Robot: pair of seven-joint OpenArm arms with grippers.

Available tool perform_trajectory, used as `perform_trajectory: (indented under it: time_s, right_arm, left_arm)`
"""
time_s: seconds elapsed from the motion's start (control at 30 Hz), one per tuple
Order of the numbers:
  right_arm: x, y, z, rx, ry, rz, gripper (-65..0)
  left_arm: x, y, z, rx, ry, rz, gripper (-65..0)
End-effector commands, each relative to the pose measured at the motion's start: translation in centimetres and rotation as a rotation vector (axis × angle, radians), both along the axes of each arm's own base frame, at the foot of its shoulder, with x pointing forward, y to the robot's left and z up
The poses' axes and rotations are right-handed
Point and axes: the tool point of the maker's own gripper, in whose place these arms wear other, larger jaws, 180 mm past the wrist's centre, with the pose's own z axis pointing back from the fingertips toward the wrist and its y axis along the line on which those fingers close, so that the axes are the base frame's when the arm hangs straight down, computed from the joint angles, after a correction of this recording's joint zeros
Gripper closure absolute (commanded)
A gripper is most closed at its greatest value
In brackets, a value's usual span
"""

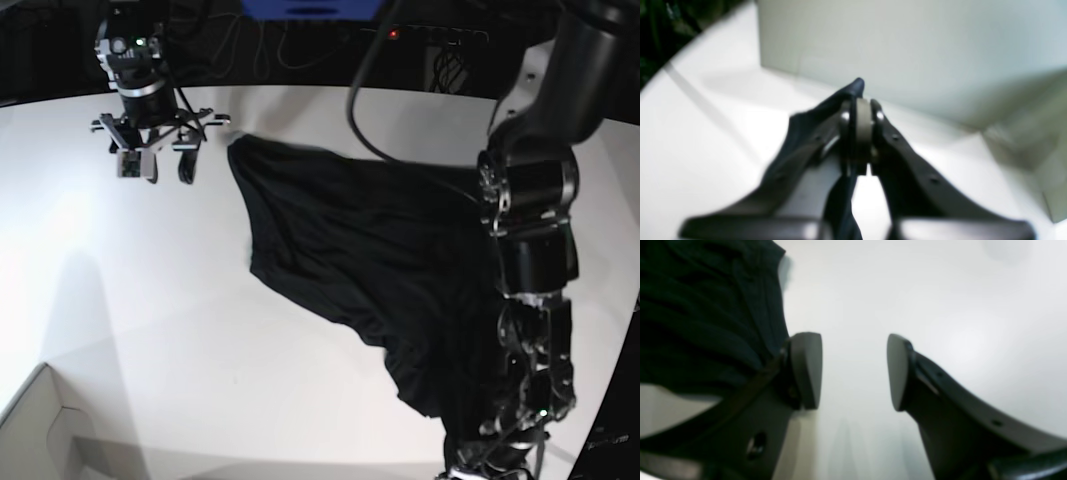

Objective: Layout the t-shirt on the table in an organized manner, then fold the t-shirt properly
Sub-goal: 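Reach the left gripper across the shirt and grasp the hem, then lift and pull the shirt with both grippers to flatten it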

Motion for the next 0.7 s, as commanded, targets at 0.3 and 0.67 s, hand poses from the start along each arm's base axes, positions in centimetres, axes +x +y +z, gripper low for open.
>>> perform_trajectory:
  time_s: [0.3,0.67]
  right_arm:
    - [0.4,0.1,1.2,0.002,-0.047,0.004,-31.6]
    - [2.4,5.2,1.6,0.06,-0.083,0.139,-40.5]
  left_arm:
    - [-2.9,2.0,1.1,0.112,-0.093,0.003,-29.2]
    - [-16.3,14.1,-11.5,0.138,0.13,0.249,-29.5]
